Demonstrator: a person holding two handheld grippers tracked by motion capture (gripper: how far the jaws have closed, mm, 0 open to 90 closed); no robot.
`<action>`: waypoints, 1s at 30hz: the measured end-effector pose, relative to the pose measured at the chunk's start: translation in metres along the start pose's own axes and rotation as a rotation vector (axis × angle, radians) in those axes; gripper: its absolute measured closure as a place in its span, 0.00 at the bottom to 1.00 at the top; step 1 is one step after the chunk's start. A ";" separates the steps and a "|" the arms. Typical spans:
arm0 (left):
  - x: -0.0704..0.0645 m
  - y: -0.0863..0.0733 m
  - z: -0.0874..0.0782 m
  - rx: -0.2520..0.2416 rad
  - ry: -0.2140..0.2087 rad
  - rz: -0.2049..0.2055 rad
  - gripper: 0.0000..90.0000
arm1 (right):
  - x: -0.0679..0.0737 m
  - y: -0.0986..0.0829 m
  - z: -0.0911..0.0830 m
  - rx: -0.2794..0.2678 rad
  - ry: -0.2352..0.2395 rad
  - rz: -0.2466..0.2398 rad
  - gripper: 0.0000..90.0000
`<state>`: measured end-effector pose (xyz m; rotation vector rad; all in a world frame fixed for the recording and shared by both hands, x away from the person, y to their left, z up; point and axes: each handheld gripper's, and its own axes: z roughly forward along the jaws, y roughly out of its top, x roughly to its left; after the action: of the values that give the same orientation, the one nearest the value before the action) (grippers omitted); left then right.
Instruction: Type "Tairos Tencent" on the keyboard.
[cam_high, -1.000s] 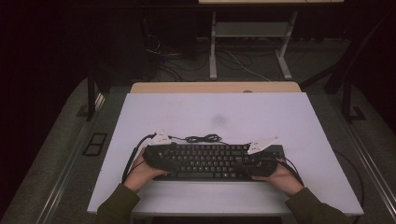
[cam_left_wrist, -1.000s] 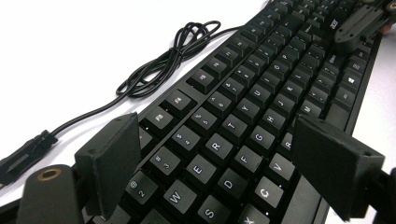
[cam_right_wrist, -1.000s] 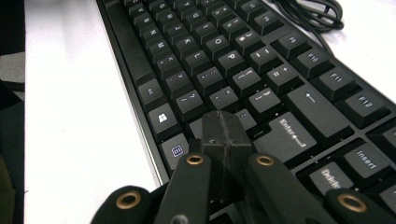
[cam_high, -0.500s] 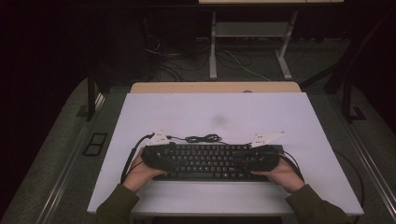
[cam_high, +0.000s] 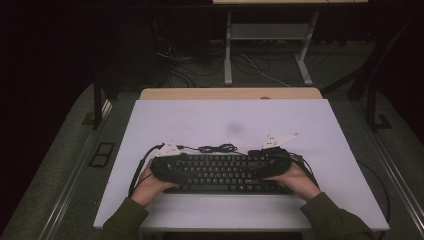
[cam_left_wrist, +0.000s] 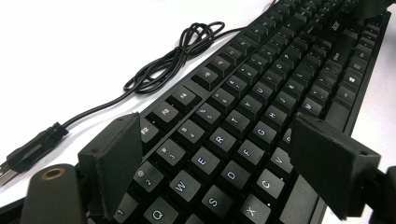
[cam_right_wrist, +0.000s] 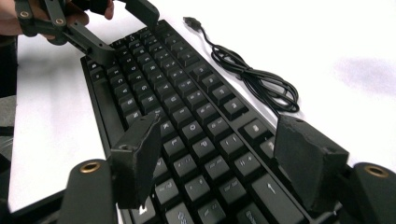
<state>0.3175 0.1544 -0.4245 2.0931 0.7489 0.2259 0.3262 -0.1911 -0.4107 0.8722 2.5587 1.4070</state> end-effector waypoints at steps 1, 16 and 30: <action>0.000 0.000 0.000 0.002 0.000 0.002 0.19 | 0.000 0.001 0.001 -0.002 0.001 -0.003 0.34; 0.005 0.000 -0.003 -0.002 0.016 -0.008 0.52 | 0.005 0.010 0.017 0.004 0.018 -0.018 0.33; 0.008 -0.001 0.001 0.039 -0.008 -0.027 0.99 | 0.006 0.010 0.019 0.008 0.020 -0.019 0.33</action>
<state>0.3239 0.1583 -0.4267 2.1177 0.7816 0.1892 0.3321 -0.1700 -0.4126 0.8365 2.5819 1.4090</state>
